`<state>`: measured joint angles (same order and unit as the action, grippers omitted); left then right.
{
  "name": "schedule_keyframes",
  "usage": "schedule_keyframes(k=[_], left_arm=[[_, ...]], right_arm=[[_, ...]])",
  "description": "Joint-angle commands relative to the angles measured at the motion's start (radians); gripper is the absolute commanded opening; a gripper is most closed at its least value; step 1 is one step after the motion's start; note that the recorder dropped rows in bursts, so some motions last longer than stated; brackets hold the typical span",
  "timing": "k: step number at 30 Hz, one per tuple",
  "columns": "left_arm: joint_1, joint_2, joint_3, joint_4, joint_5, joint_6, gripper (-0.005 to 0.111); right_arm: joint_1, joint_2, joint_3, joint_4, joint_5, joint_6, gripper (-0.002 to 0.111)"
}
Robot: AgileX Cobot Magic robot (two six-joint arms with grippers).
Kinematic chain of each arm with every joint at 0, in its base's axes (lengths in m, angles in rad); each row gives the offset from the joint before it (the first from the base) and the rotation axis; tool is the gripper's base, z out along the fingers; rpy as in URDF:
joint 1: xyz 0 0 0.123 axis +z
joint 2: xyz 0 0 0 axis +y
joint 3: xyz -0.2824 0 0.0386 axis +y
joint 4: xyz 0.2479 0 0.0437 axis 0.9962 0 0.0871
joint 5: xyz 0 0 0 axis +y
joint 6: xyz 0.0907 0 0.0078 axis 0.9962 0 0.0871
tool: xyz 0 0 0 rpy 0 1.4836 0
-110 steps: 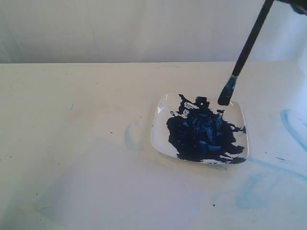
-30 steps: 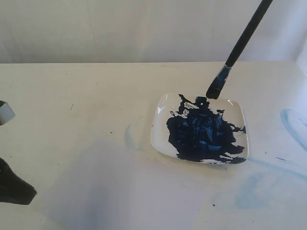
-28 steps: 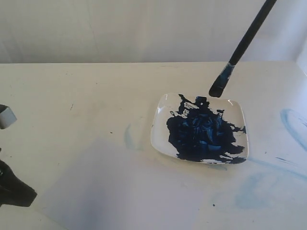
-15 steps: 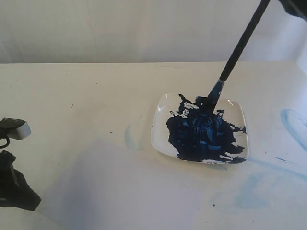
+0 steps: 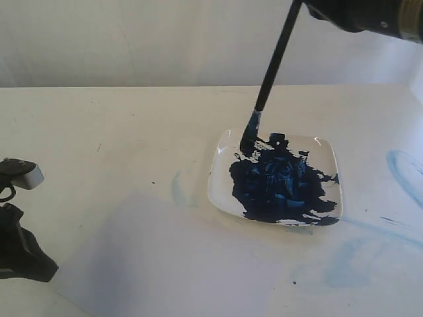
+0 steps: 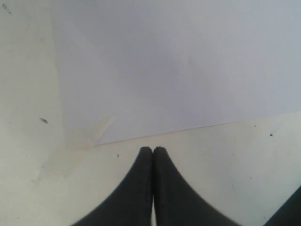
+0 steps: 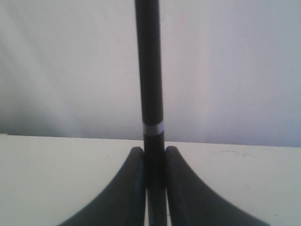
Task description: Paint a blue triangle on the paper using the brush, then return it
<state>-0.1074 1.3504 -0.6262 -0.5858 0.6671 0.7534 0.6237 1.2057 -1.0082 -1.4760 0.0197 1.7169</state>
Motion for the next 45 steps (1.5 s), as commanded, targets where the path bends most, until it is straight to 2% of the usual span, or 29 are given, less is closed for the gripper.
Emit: schedule_keyframes(k=[1,7,15,22,28,45], left_arm=[[-0.009,0.002,0.008,-0.035,0.021,0.011,0.000],[-0.009,0.003,0.010,-0.035,-0.003,0.036,0.000],[-0.009,0.067,0.051,-0.041,-0.127,0.077,0.000],[-0.009,0.118,0.068,-0.132,-0.206,0.147,0.000],[-0.009,0.141,0.068,-0.185,-0.208,0.231,0.000],[-0.009,0.196,0.068,-0.183,-0.221,0.268,0.000]], right_arm=[[0.060,0.043,-0.043,-0.001,0.021,-0.012,0.000],[0.133,0.089,-0.065,-0.001,0.018,-0.012,0.000],[0.238,0.146,-0.088,-0.014,0.022,-0.012,0.000],[0.314,0.200,-0.122,-0.091,0.028,-0.012,0.000],[0.335,0.259,-0.138,-0.093,0.034,-0.012,0.000],[0.335,0.375,-0.200,-0.127,-0.020,-0.017,0.000]])
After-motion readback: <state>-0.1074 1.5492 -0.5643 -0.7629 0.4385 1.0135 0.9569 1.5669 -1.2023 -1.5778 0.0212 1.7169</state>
